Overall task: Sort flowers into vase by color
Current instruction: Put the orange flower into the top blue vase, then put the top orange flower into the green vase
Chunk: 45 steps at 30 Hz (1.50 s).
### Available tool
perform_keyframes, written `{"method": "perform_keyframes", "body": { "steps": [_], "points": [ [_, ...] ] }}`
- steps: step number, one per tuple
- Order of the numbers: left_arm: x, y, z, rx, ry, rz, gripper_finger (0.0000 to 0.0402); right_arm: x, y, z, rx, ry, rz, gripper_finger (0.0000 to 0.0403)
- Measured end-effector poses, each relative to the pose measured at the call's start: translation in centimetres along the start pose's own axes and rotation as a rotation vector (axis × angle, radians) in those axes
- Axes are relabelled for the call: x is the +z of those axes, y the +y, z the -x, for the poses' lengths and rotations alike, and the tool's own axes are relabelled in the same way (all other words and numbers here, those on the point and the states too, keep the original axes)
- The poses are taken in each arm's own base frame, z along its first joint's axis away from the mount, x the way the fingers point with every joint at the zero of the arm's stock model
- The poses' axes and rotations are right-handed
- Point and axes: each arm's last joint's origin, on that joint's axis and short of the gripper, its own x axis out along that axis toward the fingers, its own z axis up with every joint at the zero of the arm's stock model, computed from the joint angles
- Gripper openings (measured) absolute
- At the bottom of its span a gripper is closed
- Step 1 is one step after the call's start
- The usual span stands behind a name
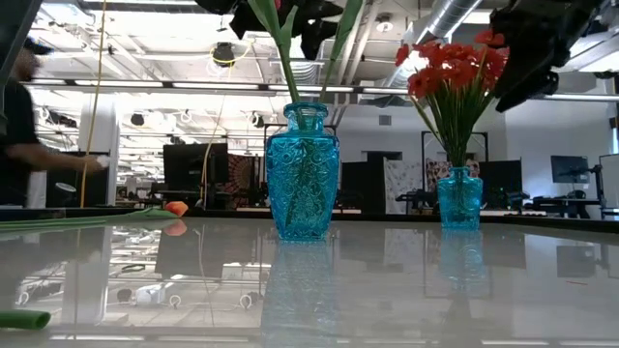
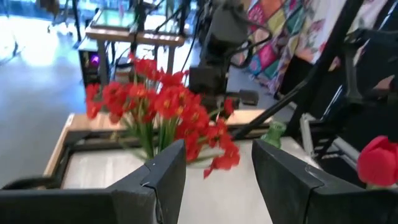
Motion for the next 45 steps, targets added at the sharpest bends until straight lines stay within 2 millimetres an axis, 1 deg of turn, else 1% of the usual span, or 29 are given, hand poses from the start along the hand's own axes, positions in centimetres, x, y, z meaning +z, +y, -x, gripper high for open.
{"method": "perform_keyframes", "body": {
  "steps": [9,15,24,30,32,34,36,41,43,45],
  "points": [
    [0.6,-0.6,-0.5,-0.086,-0.042,-0.001,0.0171,-0.6,0.7,0.3,0.187,0.116,0.012,0.0240],
    [0.6,-1.4,-1.2,-0.112,-0.039,-0.021,0.0171,-0.8,1.7,0.1,0.275,0.161,0.063,0.0240],
    [0.5,-2.2,-2.0,-0.133,-0.026,-0.028,0.0171,-1.5,4.8,-1.6,0.395,0.312,0.161,0.0240],
    [0.3,-2.6,-2.4,-0.145,-0.008,-0.009,0.0171,-2.1,6.2,-2.6,0.402,0.395,0.204,0.0240],
    [0.4,-2.8,-2.3,-0.117,0.004,0.011,0.0171,-2.3,6.6,-2.8,0.401,0.416,0.219,0.0240],
    [0.7,-3.2,-1.8,-0.036,0.021,0.028,0.0171,-2.5,6.9,-3.1,0.400,0.436,0.233,0.0240],
    [0.9,-3.6,-0.6,0.084,0.065,0.037,0.0171,-2.7,7.1,-3.3,0.399,0.449,0.243,0.0240],
    [0.9,-4.6,3.2,0.448,0.258,0.053,0.0171,-2.8,7.3,-3.6,0.360,0.443,0.261,0.0240],
    [0.7,-4.8,4.9,0.550,0.329,0.086,0.0171,-2.7,7.3,-3.8,0.339,0.432,0.261,0.0240],
    [0.3,-4.9,6.4,0.598,0.388,0.156,0.0171,-2.5,7.1,-3.9,0.326,0.416,0.266,0.0240]
  ]
}}
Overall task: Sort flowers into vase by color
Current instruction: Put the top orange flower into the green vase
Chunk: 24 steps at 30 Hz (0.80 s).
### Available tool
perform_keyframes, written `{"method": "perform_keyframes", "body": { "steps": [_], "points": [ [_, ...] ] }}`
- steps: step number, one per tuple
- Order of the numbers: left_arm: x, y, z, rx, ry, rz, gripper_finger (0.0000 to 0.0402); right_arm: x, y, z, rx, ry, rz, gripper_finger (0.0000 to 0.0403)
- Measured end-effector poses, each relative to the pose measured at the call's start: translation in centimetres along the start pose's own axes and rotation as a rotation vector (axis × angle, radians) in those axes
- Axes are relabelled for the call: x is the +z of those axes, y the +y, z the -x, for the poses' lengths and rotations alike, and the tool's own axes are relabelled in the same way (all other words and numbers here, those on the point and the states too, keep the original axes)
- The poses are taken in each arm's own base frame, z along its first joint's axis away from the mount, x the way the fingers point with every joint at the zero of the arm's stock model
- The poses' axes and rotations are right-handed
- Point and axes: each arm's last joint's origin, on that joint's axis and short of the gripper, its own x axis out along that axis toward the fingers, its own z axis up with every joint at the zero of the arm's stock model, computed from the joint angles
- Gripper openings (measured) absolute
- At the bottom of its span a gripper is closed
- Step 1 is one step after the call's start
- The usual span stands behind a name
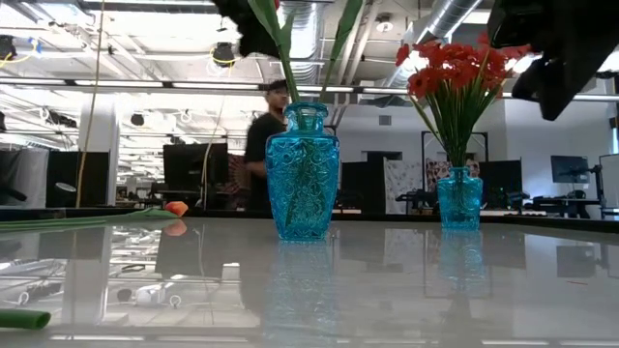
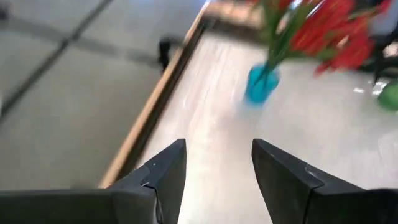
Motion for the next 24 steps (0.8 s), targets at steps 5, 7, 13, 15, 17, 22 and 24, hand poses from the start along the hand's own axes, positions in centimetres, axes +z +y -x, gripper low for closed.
{"method": "perform_keyframes", "body": {
  "steps": [5,7,13,15,17,22,24],
  "points": [
    [-3.1,1.9,1.3,0.077,0.265,0.183,0.0171,0.6,-0.4,0.1,0.000,-0.044,0.013,0.0240],
    [-4.4,2.2,1.3,0.118,0.357,0.240,0.0171,0.8,-0.5,0.2,0.004,-0.067,0.010,0.0240],
    [-9.7,2.5,-0.4,0.208,0.472,0.312,0.0171,1.2,-0.5,0.2,0.014,-0.103,0.008,0.0240],
    [-11.8,2.7,-0.8,0.224,0.459,0.364,0.0171,1.2,-0.4,0.2,0.020,-0.108,-0.004,0.0240],
    [-13.9,2.9,-0.9,0.254,0.438,0.437,0.0171,1.2,-0.4,0.2,0.021,-0.108,-0.010,0.0240],
    [-19.4,2.9,-1.4,0.323,0.442,0.620,0.0171,1.2,-0.4,0.2,0.021,-0.108,-0.009,0.0240],
    [-21.3,2.7,-1.8,0.338,0.483,0.669,0.0171,1.3,-0.5,0.3,0.019,-0.110,-0.008,0.0240]
  ]
}}
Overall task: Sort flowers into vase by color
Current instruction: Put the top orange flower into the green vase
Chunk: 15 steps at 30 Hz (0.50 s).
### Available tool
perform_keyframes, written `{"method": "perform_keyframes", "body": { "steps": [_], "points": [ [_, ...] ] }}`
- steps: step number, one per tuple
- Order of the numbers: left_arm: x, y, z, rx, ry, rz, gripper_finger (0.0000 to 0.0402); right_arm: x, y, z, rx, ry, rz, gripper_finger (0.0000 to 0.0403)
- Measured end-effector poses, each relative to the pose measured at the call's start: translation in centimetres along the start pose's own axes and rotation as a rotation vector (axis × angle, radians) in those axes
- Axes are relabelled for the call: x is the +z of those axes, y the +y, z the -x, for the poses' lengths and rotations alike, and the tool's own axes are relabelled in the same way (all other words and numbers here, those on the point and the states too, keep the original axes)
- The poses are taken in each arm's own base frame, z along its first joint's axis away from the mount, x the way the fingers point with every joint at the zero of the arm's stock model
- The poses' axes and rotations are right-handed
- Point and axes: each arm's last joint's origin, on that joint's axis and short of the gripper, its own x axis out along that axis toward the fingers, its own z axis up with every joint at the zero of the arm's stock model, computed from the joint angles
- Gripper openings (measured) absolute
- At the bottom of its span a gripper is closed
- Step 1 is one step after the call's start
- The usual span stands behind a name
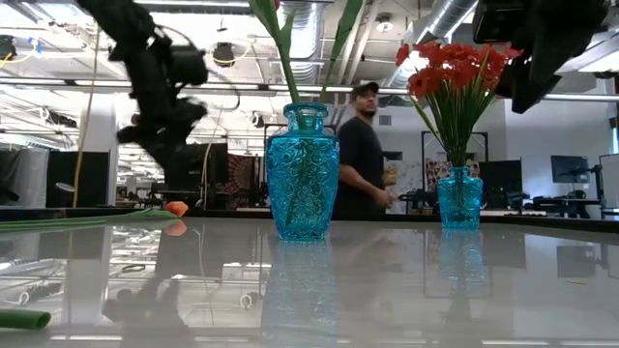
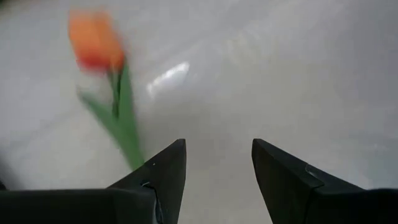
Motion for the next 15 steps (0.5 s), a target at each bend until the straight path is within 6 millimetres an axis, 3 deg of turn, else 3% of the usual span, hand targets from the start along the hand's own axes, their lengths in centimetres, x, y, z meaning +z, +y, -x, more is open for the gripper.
{"method": "perform_keyframes", "body": {
  "steps": [6,15],
  "points": [
    [-3.0,1.4,-2.7,0.137,0.096,0.076,0.0171,0.3,-0.5,0.1,-0.012,-0.013,-0.024,0.0240],
    [-4.6,2.2,-3.7,0.219,0.136,0.077,0.0171,0.4,-0.9,0.2,-0.014,-0.019,-0.045,0.0240]
  ]
}}
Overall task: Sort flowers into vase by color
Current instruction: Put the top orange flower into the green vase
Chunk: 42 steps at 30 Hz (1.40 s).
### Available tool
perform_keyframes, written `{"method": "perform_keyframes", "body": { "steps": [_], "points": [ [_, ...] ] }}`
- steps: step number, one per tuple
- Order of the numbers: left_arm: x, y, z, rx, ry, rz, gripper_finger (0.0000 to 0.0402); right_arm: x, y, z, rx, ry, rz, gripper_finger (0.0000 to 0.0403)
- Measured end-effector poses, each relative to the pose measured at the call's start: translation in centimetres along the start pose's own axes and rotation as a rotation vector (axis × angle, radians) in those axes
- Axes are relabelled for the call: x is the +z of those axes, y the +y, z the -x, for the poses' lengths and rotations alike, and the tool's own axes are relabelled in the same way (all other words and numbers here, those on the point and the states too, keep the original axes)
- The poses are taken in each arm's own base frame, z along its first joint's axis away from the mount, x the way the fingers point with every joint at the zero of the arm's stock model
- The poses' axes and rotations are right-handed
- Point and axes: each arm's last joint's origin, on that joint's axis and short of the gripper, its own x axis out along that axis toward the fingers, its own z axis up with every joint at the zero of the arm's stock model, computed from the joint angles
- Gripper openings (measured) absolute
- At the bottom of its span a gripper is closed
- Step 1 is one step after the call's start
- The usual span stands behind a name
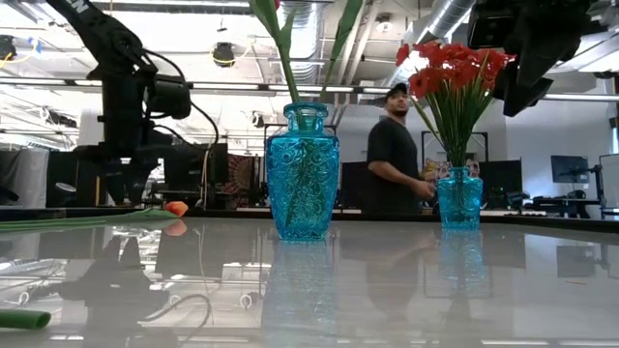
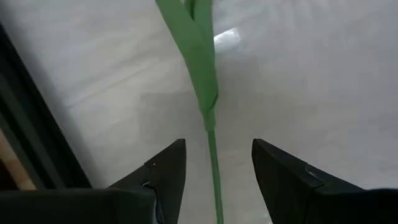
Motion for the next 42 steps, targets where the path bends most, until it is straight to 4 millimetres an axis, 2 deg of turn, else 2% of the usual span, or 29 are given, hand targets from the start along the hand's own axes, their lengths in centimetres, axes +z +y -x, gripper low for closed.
{"method": "perform_keyframes", "body": {
  "steps": [9,16,21,28,32,35,39,42],
  "points": [
    [-1.4,0.3,-1.9,-0.030,0.026,0.011,0.0171,0.0,0.0,0.0,0.001,0.002,0.002,0.0240],
    [-2.0,0.4,-2.6,-0.029,0.023,0.011,0.0166,0.0,0.0,0.0,0.000,0.002,0.002,0.0240],
    [-2.4,0.5,-2.9,-0.028,0.036,0.007,0.0121,0.0,0.0,0.0,-0.001,0.002,0.002,0.0240],
    [-2.4,0.4,-2.9,-0.060,0.040,-0.027,0.0018,0.0,0.1,0.0,0.007,0.005,-0.009,0.0240],
    [-1.8,0.1,-2.4,-0.083,0.031,-0.027,0.0007,-0.3,0.5,0.1,0.174,0.093,-0.124,0.0238],
    [-1.1,-0.2,-1.7,-0.124,0.002,-0.039,0.0002,-0.6,1.0,0.1,0.267,0.188,-0.287,0.0228],
    [0.0,-0.6,-0.8,-0.151,-0.047,-0.060,0.0001,-1.6,1.7,0.2,0.318,0.368,-0.511,0.0200],
    [1.0,-1.0,0.0,-0.196,-0.104,-0.070,0.0000,-2.4,2.5,0.2,0.320,0.484,-0.612,0.0178]
  ]
}}
